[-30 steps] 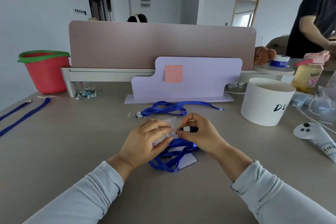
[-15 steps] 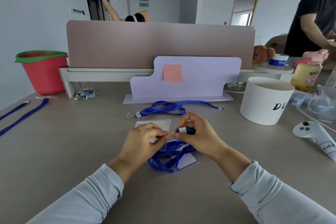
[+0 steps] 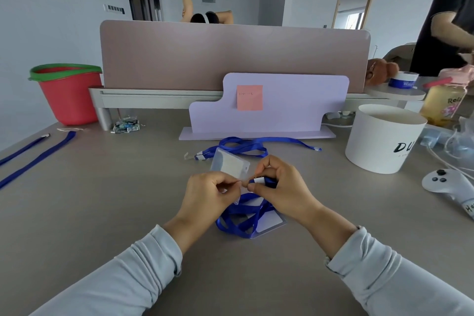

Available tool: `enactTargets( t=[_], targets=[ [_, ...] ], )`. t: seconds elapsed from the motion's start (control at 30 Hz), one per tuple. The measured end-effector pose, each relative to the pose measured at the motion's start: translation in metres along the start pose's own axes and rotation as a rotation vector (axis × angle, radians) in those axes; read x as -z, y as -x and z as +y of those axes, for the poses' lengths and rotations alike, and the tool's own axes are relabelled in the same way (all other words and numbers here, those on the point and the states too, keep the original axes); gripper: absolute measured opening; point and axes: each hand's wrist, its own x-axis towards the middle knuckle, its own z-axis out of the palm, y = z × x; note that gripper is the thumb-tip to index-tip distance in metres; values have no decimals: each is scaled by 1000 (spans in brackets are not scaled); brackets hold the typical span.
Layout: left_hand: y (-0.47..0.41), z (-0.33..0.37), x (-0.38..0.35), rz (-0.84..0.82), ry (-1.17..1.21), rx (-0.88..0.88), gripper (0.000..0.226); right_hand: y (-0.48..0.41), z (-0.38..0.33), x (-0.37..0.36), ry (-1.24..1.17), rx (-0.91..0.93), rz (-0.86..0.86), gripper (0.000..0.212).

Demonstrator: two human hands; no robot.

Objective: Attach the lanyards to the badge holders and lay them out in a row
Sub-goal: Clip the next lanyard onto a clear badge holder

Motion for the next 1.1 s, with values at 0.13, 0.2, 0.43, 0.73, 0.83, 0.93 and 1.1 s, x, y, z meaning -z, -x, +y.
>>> enactTargets(
  t=[0.13, 0.2, 0.43, 0.73, 0.83, 0.93, 1.1],
  targets=[
    [-1, 2, 0, -5, 76, 85, 19, 0, 2, -4, 15, 11, 34, 26],
    [-2, 3, 0, -13, 90, 107, 21, 0, 2, -5, 12, 13, 45, 25],
    [-2, 3, 0, -22, 87, 103, 19, -1, 1, -5, 57, 28, 62, 29],
    [0, 4, -2, 4, 93, 84, 17, -1, 0, -5, 89, 26, 69, 30],
    [-1, 4, -4, 11, 115, 89, 17, -1, 0, -5, 71, 19, 70, 29],
    [-2, 2, -5, 49, 152, 118, 21, -1, 0, -5, 21, 0, 80, 29],
    [-7, -9, -2, 18, 64, 32, 24, -1, 1, -3, 32, -7, 82, 29]
  ],
)
